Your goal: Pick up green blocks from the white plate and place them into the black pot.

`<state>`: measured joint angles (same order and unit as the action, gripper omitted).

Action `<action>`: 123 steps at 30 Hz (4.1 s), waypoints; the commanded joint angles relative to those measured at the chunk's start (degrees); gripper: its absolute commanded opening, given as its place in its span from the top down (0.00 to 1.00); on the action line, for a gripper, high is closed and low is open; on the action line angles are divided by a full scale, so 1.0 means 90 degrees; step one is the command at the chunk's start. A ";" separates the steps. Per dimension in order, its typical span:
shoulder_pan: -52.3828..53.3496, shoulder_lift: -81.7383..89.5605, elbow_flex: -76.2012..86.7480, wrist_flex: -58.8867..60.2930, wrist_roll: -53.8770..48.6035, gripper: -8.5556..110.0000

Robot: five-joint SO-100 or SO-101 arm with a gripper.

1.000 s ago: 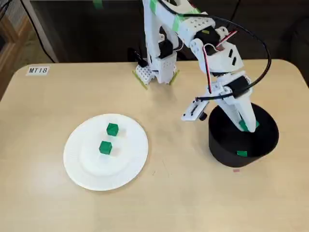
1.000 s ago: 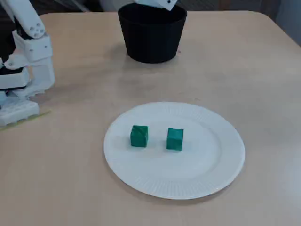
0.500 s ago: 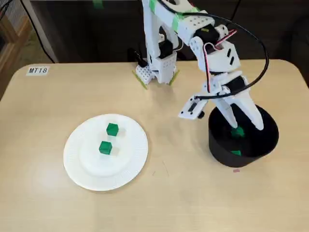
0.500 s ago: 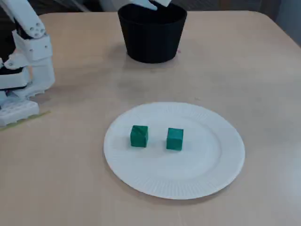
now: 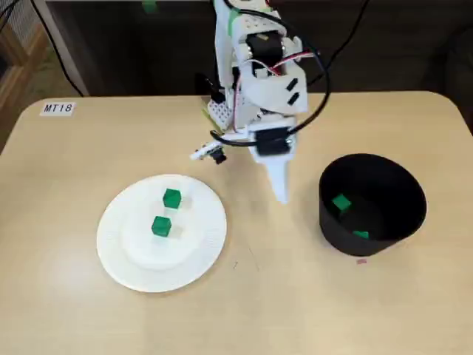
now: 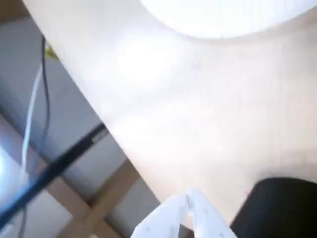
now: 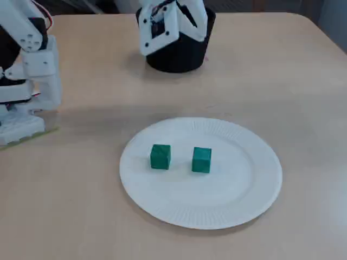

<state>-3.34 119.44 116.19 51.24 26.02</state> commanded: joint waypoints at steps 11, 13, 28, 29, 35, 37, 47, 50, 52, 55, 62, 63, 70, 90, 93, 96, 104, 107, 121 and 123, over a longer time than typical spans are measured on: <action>0.2412 0.0176 0.0068 0.1992 0.3496 0.95; 0.2607 0.0137 0.0156 0.1982 0.3896 0.95; 0.3359 -0.0293 0.0205 0.1455 0.5068 0.95; 0.3369 -0.0332 0.0205 0.1406 0.5068 0.95; 0.3584 -0.0684 0.0146 0.1191 0.4150 0.95; 0.3701 -0.0801 0.0146 0.0957 0.3896 0.93; 0.3691 -0.0635 0.0381 0.0322 0.3516 0.95; 0.3818 -0.0449 0.0596 0.0420 0.3721 0.95; 0.3887 -0.0313 0.0938 0.0488 0.4268 0.95; 0.3887 -0.0176 0.1201 0.0225 0.4473 0.93; 0.3740 -0.0254 0.1250 -0.0449 0.3936 0.90; 0.3730 -0.0156 0.1367 -0.0752 0.3437 0.90; 0.3770 -0.0723 0.0830 -0.1357 -0.0908 0.95; 0.3359 -0.4463 -0.3643 0.2158 -0.3691 0.76; 0.3301 -0.4795 -0.4004 0.2246 -0.3672 0.76; 0.3340 -0.4990 -0.4131 0.2354 -0.3682 0.75; 0.3350 -0.5479 -0.4385 0.2588 -0.3730 0.74; 0.3369 -0.5693 -0.4619 0.2852 -0.3750 0.75; 0.3379 -0.5430 -0.5684 0.4180 -0.4102 0.76; 0.3389 -0.5381 -0.5684 0.4297 -0.4141 0.76</action>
<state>26.72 67.15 67.68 88.86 -10.81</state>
